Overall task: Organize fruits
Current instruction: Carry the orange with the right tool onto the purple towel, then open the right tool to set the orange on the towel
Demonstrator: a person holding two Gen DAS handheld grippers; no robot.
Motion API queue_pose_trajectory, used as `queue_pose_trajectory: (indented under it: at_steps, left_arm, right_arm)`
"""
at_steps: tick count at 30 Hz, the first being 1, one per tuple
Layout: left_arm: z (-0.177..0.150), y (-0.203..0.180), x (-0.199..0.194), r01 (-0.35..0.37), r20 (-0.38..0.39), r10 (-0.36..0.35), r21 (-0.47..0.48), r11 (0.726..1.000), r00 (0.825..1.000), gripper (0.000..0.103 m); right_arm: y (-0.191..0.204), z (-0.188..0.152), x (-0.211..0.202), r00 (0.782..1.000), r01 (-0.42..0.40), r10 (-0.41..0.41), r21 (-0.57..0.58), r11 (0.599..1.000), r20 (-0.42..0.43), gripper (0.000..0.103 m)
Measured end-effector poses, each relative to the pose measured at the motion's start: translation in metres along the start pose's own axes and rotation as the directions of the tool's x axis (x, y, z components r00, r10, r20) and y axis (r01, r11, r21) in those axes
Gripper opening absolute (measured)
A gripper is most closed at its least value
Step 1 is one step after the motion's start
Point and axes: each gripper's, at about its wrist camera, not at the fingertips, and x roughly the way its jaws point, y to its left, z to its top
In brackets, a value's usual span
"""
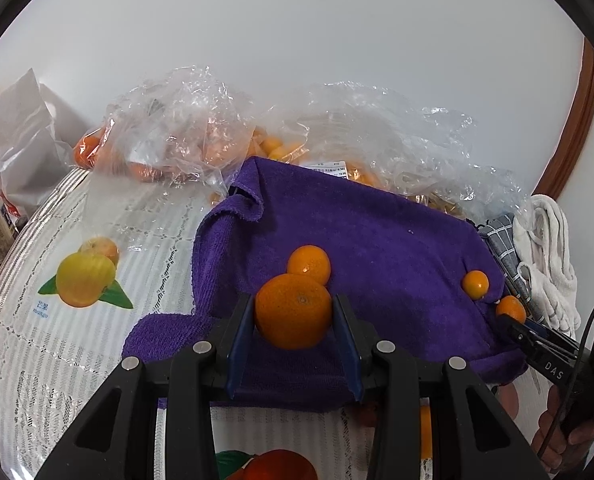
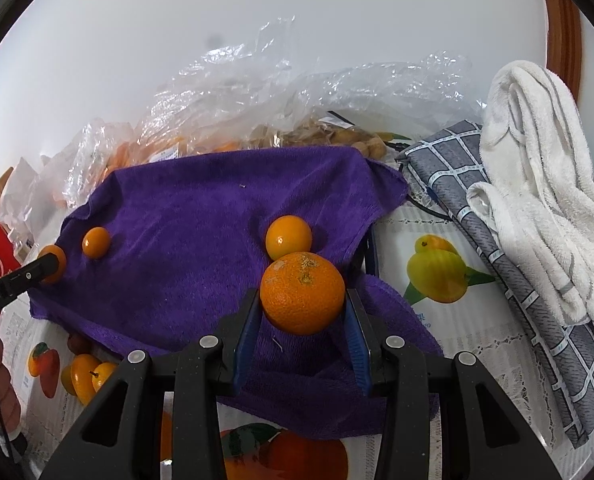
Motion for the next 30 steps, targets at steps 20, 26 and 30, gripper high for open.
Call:
queue_pose_trajectory:
  at_steps: [20, 26, 30]
  left_arm:
    - [-0.001, -0.005, 0.008, -0.006, -0.045, 0.007, 0.027, 1.000, 0.999, 0.037]
    - [-0.002, -0.006, 0.007, -0.010, -0.044, 0.012, 0.034, 0.999, 0.999, 0.037]
    - [-0.001, -0.006, 0.005, 0.031, -0.043, -0.030, 0.023, 0.999, 0.999, 0.037]
  right_arm:
    - [0.013, -0.004, 0.007, 0.999, 0.053, -0.052, -0.081, 0.995, 0.010, 0.042]
    - [0.013, -0.004, 0.004, 0.999, 0.050, -0.049, -0.080, 0.996, 0.014, 0.047]
    - [0.013, -0.004, 0.000, 0.998, 0.053, -0.051, -0.079, 0.995, 0.030, 0.059]
